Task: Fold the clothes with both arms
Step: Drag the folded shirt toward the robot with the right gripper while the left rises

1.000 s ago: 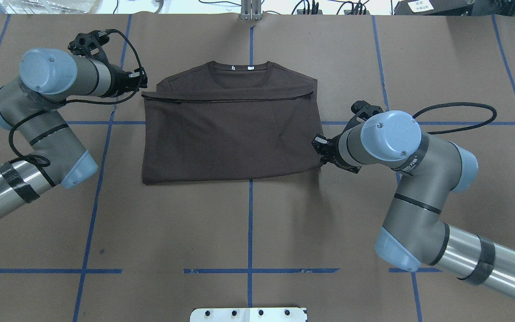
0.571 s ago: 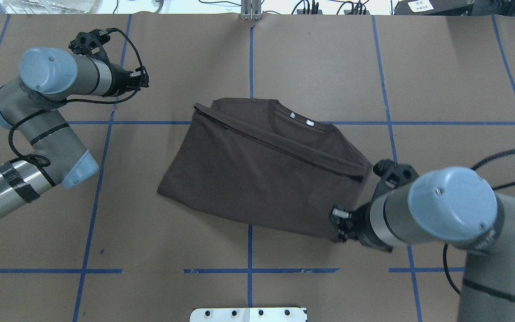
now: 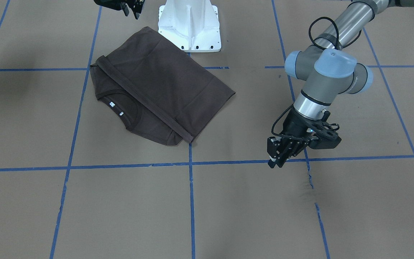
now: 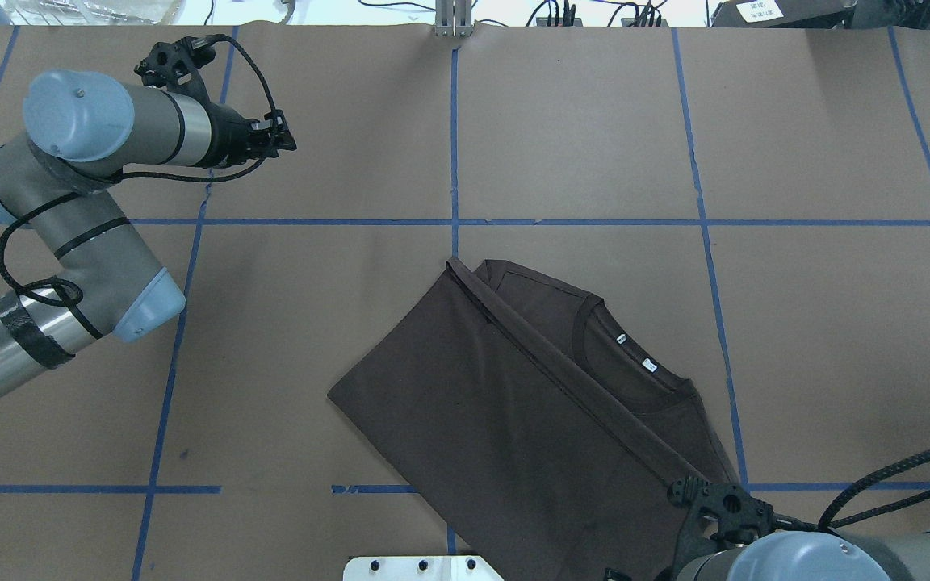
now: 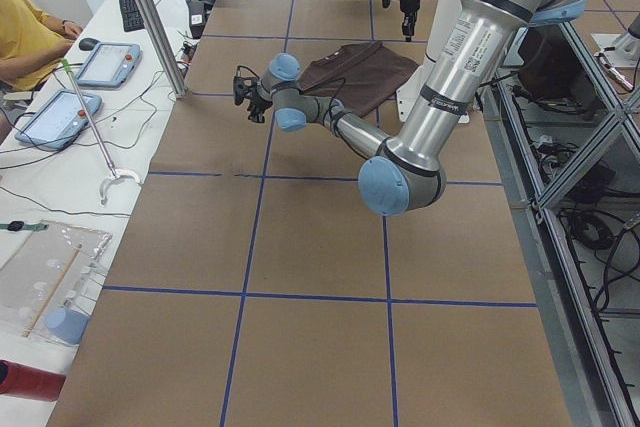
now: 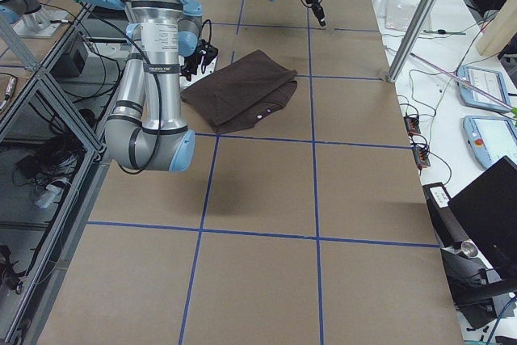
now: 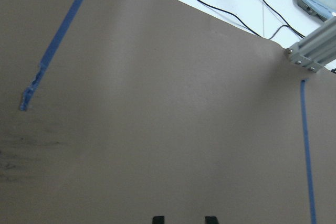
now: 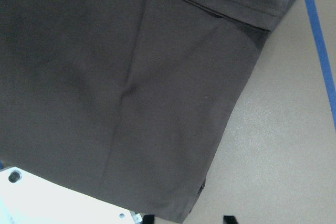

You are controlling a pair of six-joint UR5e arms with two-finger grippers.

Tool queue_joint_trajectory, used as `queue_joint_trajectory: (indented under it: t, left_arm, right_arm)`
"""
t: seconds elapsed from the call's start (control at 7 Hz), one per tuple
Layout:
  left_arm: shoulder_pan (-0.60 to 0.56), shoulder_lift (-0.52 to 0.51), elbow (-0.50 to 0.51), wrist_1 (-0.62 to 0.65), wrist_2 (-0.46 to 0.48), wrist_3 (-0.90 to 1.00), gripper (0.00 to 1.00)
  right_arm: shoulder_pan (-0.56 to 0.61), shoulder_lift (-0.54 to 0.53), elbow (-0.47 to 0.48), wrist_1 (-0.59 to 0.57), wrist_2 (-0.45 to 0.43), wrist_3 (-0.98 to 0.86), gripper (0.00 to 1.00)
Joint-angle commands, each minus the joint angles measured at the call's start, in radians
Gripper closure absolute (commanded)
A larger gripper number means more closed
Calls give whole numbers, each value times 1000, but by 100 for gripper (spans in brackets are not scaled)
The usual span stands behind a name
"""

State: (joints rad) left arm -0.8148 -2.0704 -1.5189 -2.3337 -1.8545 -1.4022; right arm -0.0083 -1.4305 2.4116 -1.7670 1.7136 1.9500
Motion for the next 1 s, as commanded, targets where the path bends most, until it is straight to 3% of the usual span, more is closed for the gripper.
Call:
queue_joint_trajectory:
  t: [0.0,0.14,0.29,0.43,0.57,0.86]
  left_arm:
    - [2,30,-102,-19,-191,-38,41]
    - [5,70,-171,-32,-218,-152,5]
    - [29,82,-182,-38,-294,-282,1]
    - [83,117,-260,-41,-282,-308,0]
    - [161,172,-317,-39,-225,-389,0]
    - [281,194,-290,-20,-120,-442,11]
  right_arm:
    - [101,8,-6,-8,-28,1,0]
    - [182,22,-22,-5,-37,1,0]
    - [311,94,-51,-3,-28,-11,0]
    - [385,135,-81,-3,-26,-13,0]
    - [424,156,-95,-2,-25,-14,0]
    - [459,198,-158,1,-35,-71,0]
